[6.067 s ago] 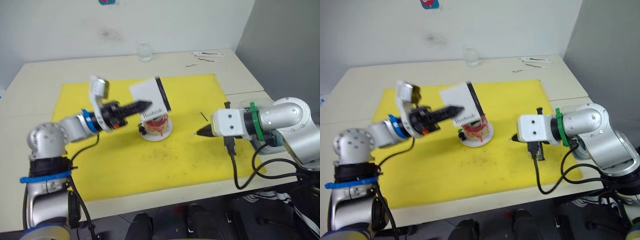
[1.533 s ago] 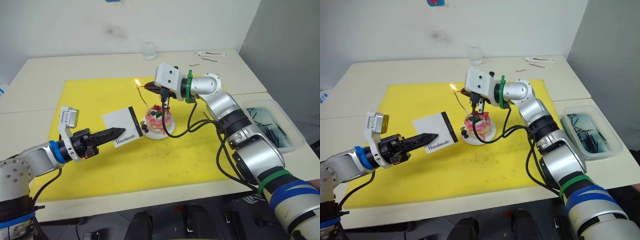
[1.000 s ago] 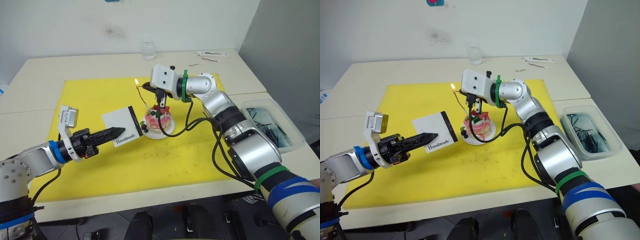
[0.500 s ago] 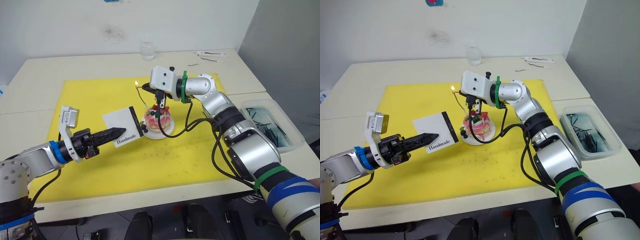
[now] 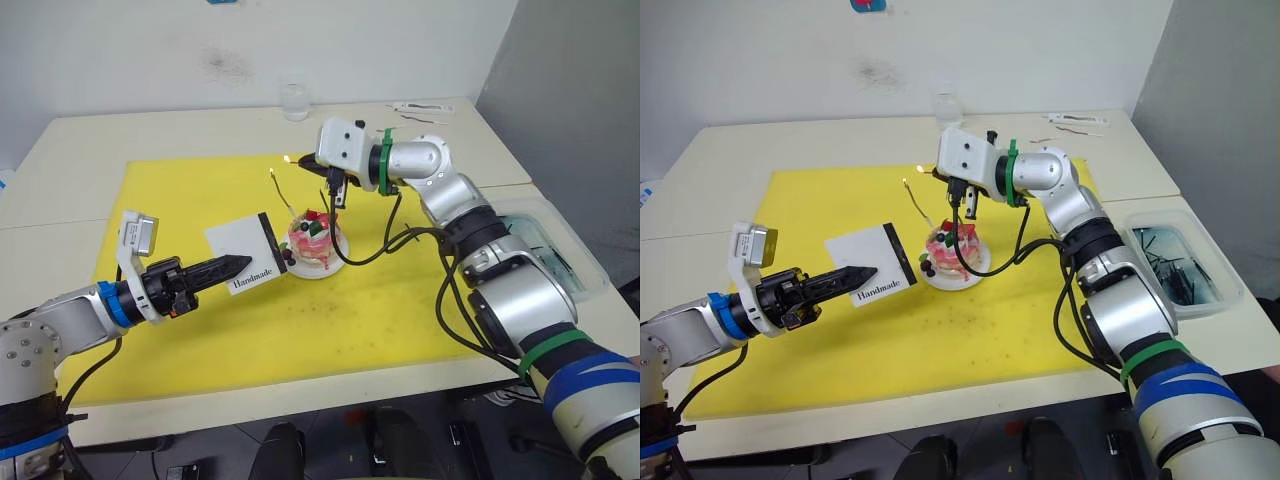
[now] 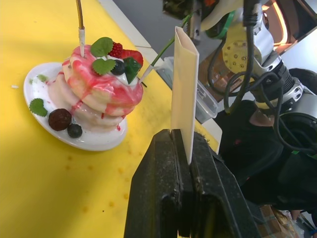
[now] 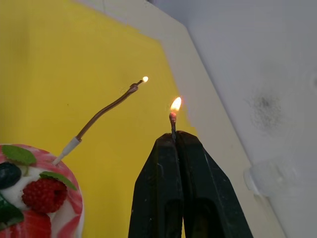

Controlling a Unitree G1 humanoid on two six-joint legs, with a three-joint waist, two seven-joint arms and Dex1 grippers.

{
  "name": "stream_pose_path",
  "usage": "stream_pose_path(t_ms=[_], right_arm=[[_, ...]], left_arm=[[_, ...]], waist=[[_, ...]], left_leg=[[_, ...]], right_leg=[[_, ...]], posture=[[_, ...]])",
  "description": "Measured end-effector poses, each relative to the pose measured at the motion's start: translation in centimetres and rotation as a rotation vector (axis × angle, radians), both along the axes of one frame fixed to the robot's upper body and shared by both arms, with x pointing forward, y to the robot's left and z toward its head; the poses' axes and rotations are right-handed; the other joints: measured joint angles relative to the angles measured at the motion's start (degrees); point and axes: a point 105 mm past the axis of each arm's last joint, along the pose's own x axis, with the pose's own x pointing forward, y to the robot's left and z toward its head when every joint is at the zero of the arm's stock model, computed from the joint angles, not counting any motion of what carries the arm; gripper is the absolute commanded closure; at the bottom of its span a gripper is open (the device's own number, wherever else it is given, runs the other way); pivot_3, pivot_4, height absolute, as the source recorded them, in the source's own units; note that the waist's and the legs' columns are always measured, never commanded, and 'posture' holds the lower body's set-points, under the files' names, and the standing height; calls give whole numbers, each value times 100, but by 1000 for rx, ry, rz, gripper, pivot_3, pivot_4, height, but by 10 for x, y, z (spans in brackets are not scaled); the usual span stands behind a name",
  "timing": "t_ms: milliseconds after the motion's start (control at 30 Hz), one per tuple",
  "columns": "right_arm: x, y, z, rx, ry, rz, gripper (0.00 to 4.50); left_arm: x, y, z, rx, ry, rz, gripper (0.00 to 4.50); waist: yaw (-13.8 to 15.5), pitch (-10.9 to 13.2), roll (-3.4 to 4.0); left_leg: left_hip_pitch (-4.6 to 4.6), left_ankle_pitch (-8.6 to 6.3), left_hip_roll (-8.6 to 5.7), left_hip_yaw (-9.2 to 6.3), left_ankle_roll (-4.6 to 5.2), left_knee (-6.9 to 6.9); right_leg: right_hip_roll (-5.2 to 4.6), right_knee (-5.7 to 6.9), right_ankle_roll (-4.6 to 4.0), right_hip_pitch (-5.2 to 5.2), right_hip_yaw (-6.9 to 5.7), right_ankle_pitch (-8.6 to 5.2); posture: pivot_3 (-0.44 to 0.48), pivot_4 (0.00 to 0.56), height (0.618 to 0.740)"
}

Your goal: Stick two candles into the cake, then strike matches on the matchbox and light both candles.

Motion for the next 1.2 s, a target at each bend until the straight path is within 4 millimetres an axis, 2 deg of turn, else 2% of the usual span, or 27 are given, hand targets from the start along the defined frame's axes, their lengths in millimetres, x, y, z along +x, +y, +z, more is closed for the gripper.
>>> stream_pose_path(t_ms=[67,200,433,600,667,833,900,1000,1100,1200], right_arm=[[-3,-5,0,2,0,3,4484],[-10,-28,-6,-2,45,-29,4484],[-35,-106,0,76,154,-224,4484],[-51,-172,-5,159,253,-481,4484],[-55,-206,-11,174,268,-621,4484],[-66,-299,-42,250,361,-1023,4484],[-72,-323,-57,290,421,-1140,4484],[-75,-338,-69,348,473,-1230,4484],[-75,-338,-75,376,502,-1241,3887],[-74,-335,-81,403,543,-1229,2872]], left_arm=[[1,-2,0,-1,0,-10,4500],[1,-4,-2,9,8,-39,4500],[3,-11,-5,31,13,-107,4500],[8,-13,-10,41,18,-124,4500],[8,-16,-10,39,17,-142,4500],[11,-17,-14,35,25,-154,4500],[12,-16,-14,40,26,-150,4500],[13,-18,-13,44,16,-159,4500],[14,-20,-14,50,17,-166,4500],[14,-20,-13,53,13,-171,4500]], waist=[[6,0,0],[24,0,0],[97,2,3],[99,2,4],[99,2,3],[99,2,3],[82,2,4],[19,2,5],[-7,2,5],[-7,2,5]], left_leg=[[0,0,0,-1,0,0],[-1,0,-2,-1,0,2],[-4,-1,-2,-1,1,0],[-3,-1,-3,2,1,3],[-2,-1,-3,4,1,5],[-1,-1,-4,12,3,6],[0,-1,-3,17,3,5],[6,-1,-3,24,4,5],[7,-1,-2,23,4,6],[3,-1,-4,24,4,7]], right_leg=[[0,0,0,2,-1,0],[-1,-1,1,1,0,0],[-1,-5,7,1,-2,-7],[-1,-4,28,2,0,-20],[-1,-5,27,4,0,-21],[-2,-5,18,4,7,-26],[-1,-3,19,3,12,-26],[1,0,27,4,20,-21],[2,0,29,4,19,-20],[1,-2,32,5,21,-18]], posture=[[0,150,740],[0,150,740],[0,150,740],[0,150,740],[0,150,740],[0,150,740],[0,150,740],[0,150,740],[0,150,740],[0,150,740]])
